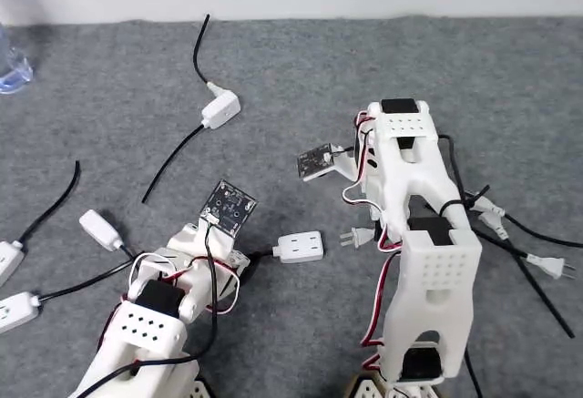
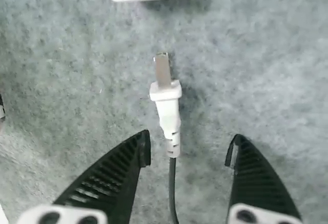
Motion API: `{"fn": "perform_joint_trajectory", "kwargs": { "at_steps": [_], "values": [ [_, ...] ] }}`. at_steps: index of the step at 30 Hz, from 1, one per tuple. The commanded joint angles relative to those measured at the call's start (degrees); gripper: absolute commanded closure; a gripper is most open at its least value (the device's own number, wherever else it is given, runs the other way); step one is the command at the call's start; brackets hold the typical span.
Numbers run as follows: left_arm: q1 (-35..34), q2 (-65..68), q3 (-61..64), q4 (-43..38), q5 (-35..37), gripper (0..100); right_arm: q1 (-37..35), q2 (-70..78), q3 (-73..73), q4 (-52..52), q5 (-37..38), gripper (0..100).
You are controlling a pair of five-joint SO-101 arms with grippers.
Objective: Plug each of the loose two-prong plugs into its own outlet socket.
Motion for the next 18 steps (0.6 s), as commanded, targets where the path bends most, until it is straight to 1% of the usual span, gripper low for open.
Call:
{"fn": "perform_joint_trajectory", "kwargs": {
  "at_steps": [1,5,7,10,13,18],
  "values": [
    [0.53,-0.79,-0.22,-1.49,0.18,76,-1.54,-3.82,-0.35,-0.04,0.62,79.4],
    [0.53,-0.79,-0.22,-1.49,0.18,76,-2.86,-3.82,-0.26,-0.04,0.53,84.1],
    [0.53,-0.79,-0.22,-1.49,0.18,76,-3.82,-3.82,-0.26,-0.57,-0.79,85.9],
    [0.53,-0.79,-0.22,-1.49,0.18,76,-4.53,-3.21,-0.35,-3.91,-2.64,86.1],
    [0.53,-0.79,-0.22,-1.49,0.18,76,-4.35,-2.51,0.18,-8.22,-2.73,86.1],
    [0.53,-0.79,-0.22,-1.58,0.18,76,-4.79,-2.42,-2.99,-9.63,-2.64,86.1]
  ]
}}
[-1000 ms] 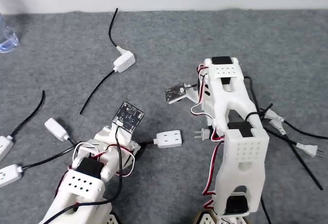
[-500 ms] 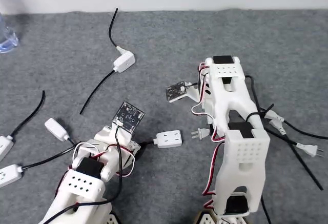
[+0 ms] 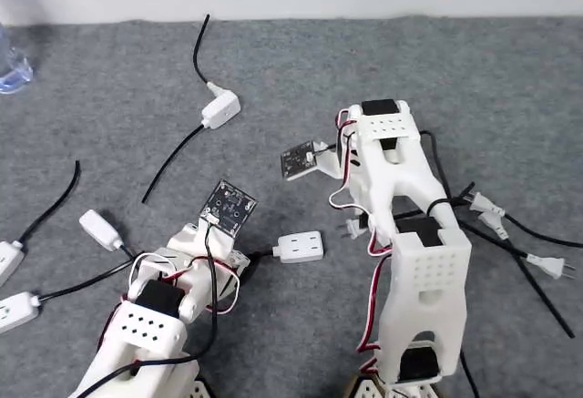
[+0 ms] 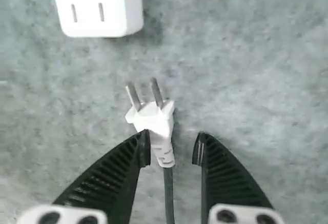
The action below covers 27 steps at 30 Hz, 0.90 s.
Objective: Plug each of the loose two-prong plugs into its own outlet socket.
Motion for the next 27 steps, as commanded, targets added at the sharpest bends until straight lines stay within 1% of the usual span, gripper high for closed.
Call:
{"fn": "perform_joint_trajectory", "kwargs": {
  "at_steps": [1,6,9,13,18,21,24,27],
  "values": [
    [0.53,-0.79,-0.22,-2.02,0.18,76,-0.84,-2.51,-3.96,-1.45,-0.53,86.1],
    [0.53,-0.70,-0.22,-2.20,0.18,76,-1.01,-2.59,-5.19,0.84,-0.62,86.5],
    [0.53,-0.70,-0.22,-2.20,0.18,76,-1.10,-3.74,-5.27,6.20,-0.62,86.5],
    [0.53,-0.70,-0.22,-2.20,0.18,76,-0.40,-9.36,-4.92,11.03,-1.23,86.5],
    [0.53,-0.70,-0.22,-2.20,0.18,76,0.22,-15.96,-2.02,12.00,-10.55,86.5],
    [0.53,-0.70,-0.22,-2.20,0.18,76,0.22,-19.82,6.33,7.43,-12.13,86.5],
    [0.53,-0.70,-0.22,-2.20,0.18,76,0.22,-25.98,18.46,-1.80,-12.22,86.5],
    [0.53,-0.70,-0.22,-2.20,0.18,76,-0.13,-35.30,32.00,-11.03,-12.22,86.5]
  ]
}}
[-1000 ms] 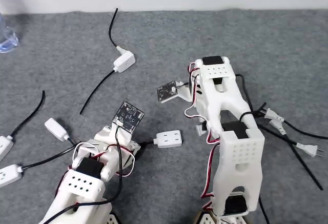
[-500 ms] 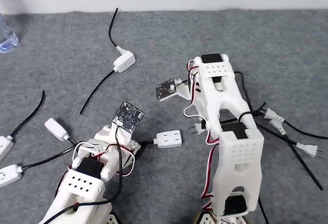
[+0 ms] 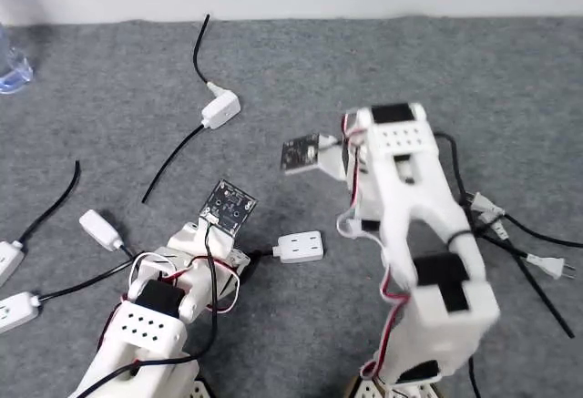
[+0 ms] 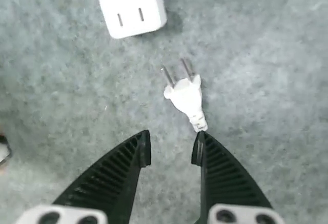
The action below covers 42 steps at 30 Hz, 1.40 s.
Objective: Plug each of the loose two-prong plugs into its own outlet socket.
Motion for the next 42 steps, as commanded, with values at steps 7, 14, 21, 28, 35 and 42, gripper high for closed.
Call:
{"fn": "perform_joint_trajectory", "kwargs": {
  "at_steps": [7,14,21,28,35,42],
  "values": [
    [0.53,-0.70,-0.22,-1.49,0.18,76,0.48,-27.91,36.84,-32.31,-2.20,86.5],
    [0.53,-0.70,-0.22,-1.49,0.18,76,0.48,-24.31,38.51,-37.49,-5.98,86.1],
    [0.53,-0.70,-0.22,-1.49,0.18,76,0.48,-14.29,32.35,-33.19,2.64,67.9],
    [0.53,-0.70,-0.22,-1.49,0.18,76,0.92,-6.73,21.27,-23.96,9.49,70.8],
    [0.53,-0.70,-0.22,-1.49,0.18,76,0.48,-1.19,14.51,-20.97,14.68,78.7],
    [0.53,-0.70,-0.22,-1.58,0.18,76,0.40,3.74,12.22,-19.30,16.18,80.8]
  ]
}}
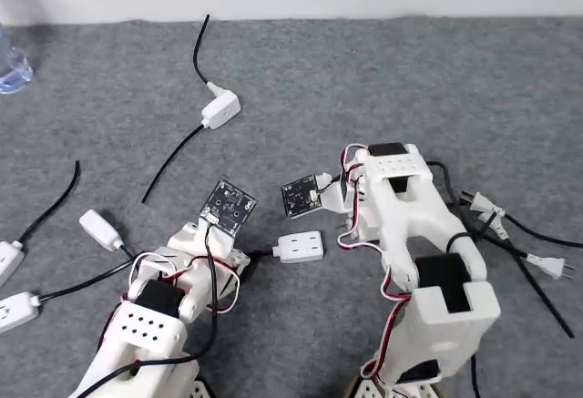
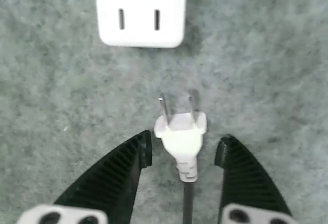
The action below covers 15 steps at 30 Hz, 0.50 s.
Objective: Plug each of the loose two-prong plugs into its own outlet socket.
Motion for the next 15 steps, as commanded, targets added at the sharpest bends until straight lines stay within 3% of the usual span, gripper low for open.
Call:
{"fn": "perform_joint_trajectory", "kwargs": {
  "at_steps": [1,15],
  "values": [
    [0.53,-0.70,-0.22,-1.58,0.18,76,-0.22,0.57,-1.93,1.10,0.79,80.8],
    [0.53,-0.70,-0.22,-1.58,0.18,76,-3.03,0.48,-2.02,3.91,0.44,81.0]
  ]
}}
